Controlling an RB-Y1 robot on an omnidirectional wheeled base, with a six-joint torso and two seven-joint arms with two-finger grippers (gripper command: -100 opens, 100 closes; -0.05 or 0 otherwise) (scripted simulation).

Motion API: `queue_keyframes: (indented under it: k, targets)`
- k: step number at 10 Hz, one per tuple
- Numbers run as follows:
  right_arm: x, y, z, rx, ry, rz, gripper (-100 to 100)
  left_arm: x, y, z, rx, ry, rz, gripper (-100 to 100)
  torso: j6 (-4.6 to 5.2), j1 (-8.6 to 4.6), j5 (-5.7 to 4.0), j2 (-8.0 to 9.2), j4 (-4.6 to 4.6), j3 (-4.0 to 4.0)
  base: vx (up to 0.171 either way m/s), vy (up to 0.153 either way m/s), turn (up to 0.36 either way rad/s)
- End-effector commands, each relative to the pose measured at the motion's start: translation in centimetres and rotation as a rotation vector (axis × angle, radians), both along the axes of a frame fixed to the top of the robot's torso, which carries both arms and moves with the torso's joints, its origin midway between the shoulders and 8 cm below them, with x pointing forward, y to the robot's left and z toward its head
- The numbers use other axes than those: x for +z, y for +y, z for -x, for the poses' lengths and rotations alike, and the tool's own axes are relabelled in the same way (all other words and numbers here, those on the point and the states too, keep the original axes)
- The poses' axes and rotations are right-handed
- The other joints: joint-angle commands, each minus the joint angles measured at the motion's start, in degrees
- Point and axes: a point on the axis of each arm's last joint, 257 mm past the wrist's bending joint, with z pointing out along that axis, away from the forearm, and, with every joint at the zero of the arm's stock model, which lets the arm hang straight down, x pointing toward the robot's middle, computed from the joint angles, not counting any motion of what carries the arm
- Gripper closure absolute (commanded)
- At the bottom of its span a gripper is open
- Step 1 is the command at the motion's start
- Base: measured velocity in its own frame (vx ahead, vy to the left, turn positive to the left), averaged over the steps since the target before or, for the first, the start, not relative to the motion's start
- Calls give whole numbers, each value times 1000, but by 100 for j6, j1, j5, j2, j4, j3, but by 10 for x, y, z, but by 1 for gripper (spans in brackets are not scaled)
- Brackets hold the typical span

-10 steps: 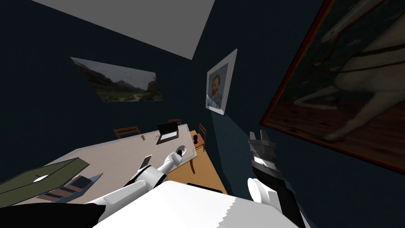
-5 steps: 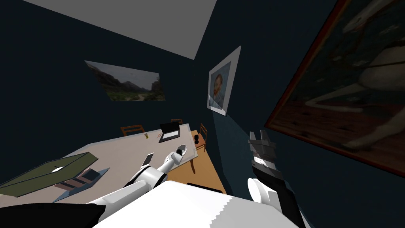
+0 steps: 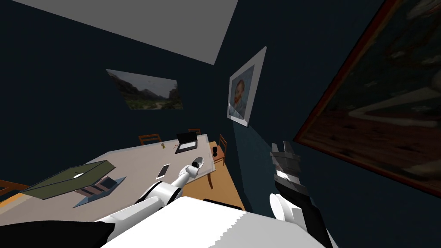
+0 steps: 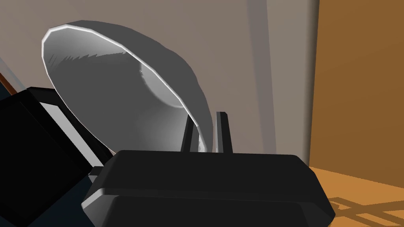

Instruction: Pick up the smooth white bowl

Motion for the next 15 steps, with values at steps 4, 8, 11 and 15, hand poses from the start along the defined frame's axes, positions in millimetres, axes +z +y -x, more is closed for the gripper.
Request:
queue_keyframes:
  k: [4, 8, 11, 15]
  targets:
    - [0, 0, 0, 0, 0, 0, 0, 3, -2, -4, -51, 1, -10, 100, 2, 0, 0, 0, -2, -1, 12, -27, 69]
    - [0, 0, 0, 0, 0, 0, 0, 8, -3, -11, -61, -18, 13, 100, 4, 0, -1, -3, -4, -4, 17, -41, 123]
    - [0, 0, 0, 0, 0, 0, 0, 11, -3, -15, -88, -25, 11, 100, 4, -1, -1, -4, -4, -4, 14, -39, 95]
    - [0, 0, 0, 0, 0, 0, 0, 10, -3, -14, -127, -16, -11, 0, 1, 6, -1, -2, -3, -3, 9, -20, 31]
